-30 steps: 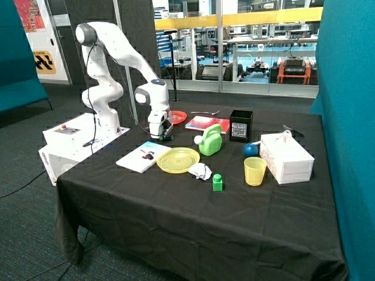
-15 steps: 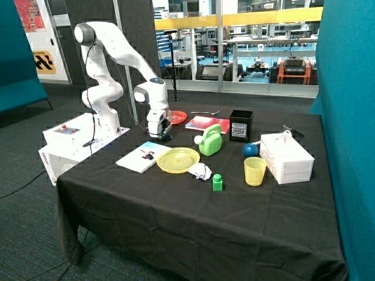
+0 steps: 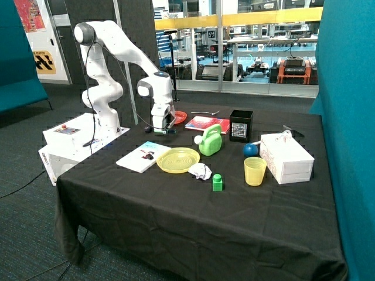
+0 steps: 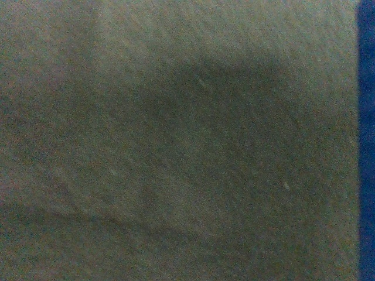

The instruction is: Put a highlighter on each book

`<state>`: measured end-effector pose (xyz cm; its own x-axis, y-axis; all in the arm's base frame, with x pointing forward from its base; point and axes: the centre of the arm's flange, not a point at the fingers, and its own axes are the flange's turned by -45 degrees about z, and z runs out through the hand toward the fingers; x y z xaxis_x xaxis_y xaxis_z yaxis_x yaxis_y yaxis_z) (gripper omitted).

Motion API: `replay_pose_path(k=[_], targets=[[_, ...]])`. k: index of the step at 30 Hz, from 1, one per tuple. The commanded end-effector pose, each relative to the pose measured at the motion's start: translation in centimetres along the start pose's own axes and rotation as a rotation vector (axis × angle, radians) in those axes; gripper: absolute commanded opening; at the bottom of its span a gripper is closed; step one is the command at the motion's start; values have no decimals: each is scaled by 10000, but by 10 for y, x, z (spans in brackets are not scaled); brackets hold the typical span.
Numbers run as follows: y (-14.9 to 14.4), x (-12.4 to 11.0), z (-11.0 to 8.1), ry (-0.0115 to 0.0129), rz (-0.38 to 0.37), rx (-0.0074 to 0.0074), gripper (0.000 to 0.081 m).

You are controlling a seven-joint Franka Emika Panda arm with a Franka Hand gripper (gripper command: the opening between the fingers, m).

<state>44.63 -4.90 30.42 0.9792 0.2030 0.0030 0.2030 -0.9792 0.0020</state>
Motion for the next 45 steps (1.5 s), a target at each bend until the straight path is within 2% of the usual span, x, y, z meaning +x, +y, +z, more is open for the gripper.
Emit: replay_pose_path(k=[1,9,20,36,45], targets=[[-20,26,-15,-30,-582,20,0],[-55,55,-24,-29,-1339,22,0],[-91,80,-29,-28,-1874,22,0],[-143,116,-27,-28,-2531,23,0],[-172,141,-19,-27,-2715,24,0]])
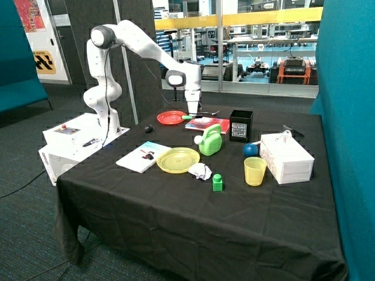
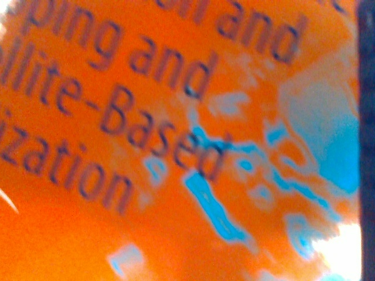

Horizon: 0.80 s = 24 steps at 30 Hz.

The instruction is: Put a highlighter on each book

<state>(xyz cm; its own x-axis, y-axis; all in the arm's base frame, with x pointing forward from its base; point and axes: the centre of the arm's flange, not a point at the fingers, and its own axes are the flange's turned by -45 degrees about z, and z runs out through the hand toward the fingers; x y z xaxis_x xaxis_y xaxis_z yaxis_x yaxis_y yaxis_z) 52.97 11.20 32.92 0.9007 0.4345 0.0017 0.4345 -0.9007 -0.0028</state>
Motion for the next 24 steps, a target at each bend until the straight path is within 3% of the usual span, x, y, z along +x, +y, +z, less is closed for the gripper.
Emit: replay_pose_path(k=[1,15,24], targets=[[-24,35,6,-17,-266,-28,0],[-43,68,22,-17,-172,-28,0],[-40,76,28,-17,51,-28,0]])
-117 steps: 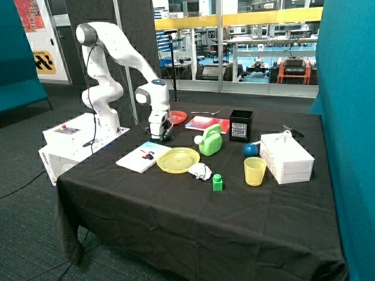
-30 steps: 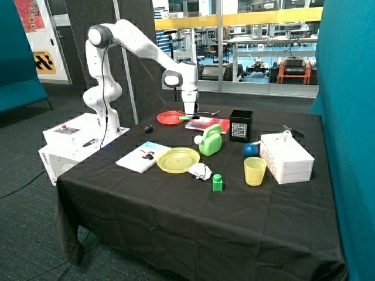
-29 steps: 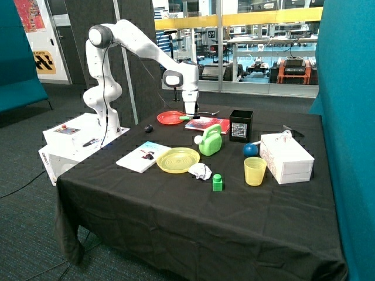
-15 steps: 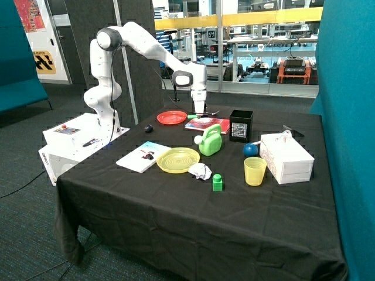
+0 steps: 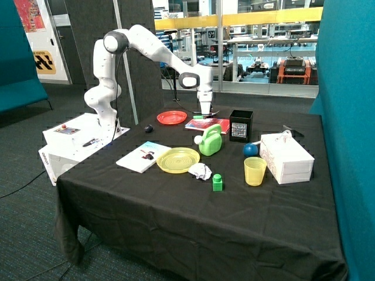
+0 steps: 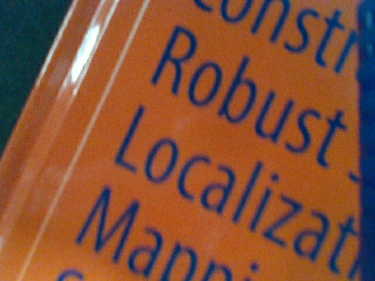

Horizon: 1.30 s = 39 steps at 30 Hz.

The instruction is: Put a highlighter on each book

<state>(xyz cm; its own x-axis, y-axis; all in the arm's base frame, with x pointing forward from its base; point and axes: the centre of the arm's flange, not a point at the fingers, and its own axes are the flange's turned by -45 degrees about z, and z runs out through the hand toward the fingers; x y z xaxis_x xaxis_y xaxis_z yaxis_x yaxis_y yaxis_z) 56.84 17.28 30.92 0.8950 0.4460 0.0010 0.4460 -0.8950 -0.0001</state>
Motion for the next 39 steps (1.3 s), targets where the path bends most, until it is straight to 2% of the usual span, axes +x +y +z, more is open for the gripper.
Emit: replay_pose_path(k=[1,10,12,15,18,21,28,39], targets=[[-1,15,9,-10,212,-1,0],[8,18,17,-10,574,-1,0],[10,18,18,-10,600,-1,87],[11,18,19,-10,617,-1,326],[11,18,19,-10,633,-1,508],[11,18,19,-10,648,-1,616],[11,16,20,-10,672,-1,699],[9,17,17,-10,645,-1,733]])
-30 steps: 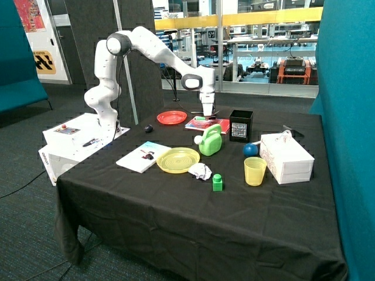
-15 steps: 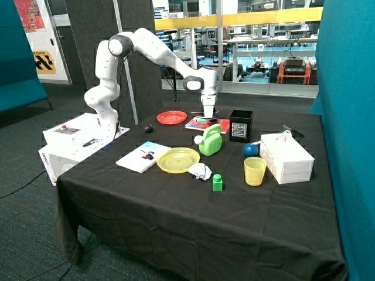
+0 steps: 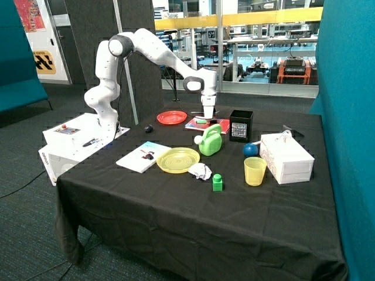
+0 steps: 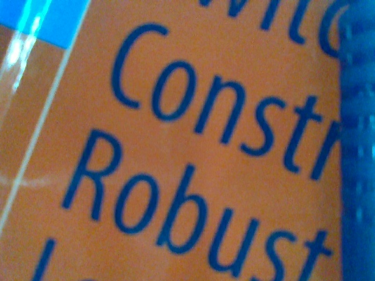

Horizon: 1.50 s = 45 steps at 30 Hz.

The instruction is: Put a highlighter on each book

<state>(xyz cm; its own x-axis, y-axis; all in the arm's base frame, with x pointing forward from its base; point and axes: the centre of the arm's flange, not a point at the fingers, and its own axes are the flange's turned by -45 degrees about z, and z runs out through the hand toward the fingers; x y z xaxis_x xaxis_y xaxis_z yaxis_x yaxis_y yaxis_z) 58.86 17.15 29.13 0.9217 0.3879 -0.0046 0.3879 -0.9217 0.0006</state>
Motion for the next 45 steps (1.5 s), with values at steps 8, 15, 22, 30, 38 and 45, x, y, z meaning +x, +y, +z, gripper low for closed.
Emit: replay_pose_path(k=[8,15,22,30,38,45], targets=[[-3,-4,-13,47,-166,5,671],[2,-7,-32,47,-305,5,613],[9,-12,-52,47,-412,5,573],[18,-23,-77,47,-465,5,554],[32,-45,-92,47,-444,5,531],[50,-62,-95,47,-177,5,559]])
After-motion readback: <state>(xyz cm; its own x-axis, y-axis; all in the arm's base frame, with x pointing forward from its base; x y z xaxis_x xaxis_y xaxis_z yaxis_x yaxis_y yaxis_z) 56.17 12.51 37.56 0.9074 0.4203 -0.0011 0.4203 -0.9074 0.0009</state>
